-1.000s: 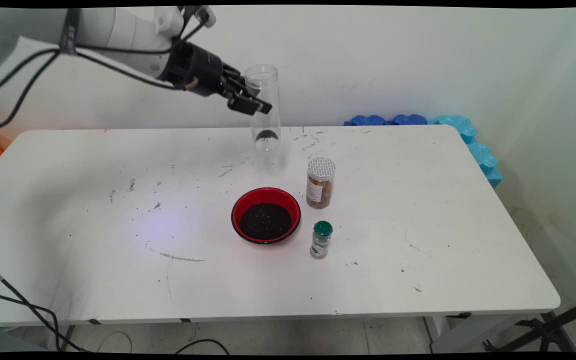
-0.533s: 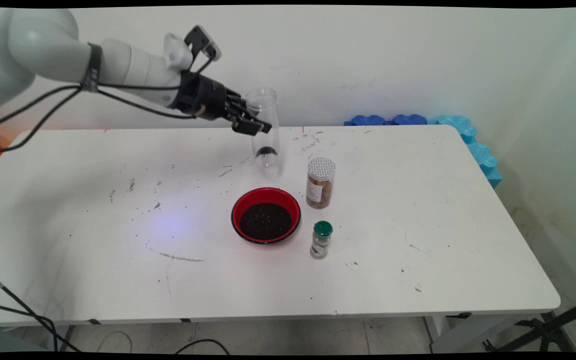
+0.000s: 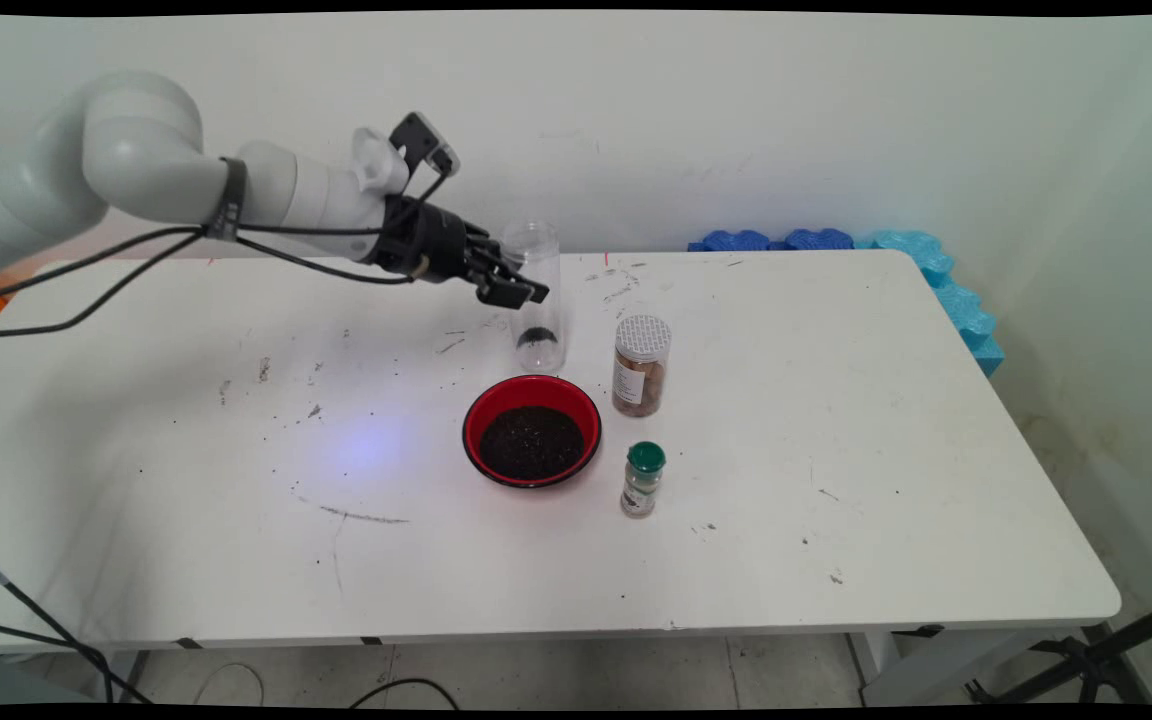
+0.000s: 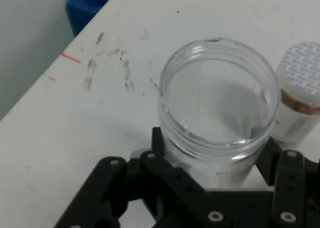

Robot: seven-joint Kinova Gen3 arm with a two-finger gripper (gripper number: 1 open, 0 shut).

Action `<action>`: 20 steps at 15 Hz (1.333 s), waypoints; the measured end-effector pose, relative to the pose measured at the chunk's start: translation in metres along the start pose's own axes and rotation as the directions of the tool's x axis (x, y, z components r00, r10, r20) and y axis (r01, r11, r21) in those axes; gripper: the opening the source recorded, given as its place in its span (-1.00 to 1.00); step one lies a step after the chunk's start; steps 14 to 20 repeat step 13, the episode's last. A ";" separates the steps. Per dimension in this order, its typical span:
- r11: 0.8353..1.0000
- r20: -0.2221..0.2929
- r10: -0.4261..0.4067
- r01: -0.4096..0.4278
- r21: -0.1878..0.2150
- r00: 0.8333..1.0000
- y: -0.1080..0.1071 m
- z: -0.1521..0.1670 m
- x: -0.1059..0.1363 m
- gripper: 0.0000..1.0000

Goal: Place the picked object on the table

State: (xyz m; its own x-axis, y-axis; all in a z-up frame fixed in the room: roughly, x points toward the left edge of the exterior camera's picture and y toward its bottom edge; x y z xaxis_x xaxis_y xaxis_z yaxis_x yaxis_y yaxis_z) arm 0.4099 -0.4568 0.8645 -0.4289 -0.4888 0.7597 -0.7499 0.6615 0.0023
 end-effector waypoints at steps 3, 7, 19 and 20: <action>1.000 0.007 -0.003 0.003 0.001 1.000 0.000 0.008 -0.008 -1.00; 1.000 0.013 -0.005 0.005 0.000 1.000 -0.001 0.016 -0.017 -1.00; 1.000 0.009 -0.004 0.004 0.001 1.000 -0.001 0.025 -0.022 1.00; 1.000 0.009 -0.004 0.004 0.001 1.000 -0.001 0.025 -0.022 1.00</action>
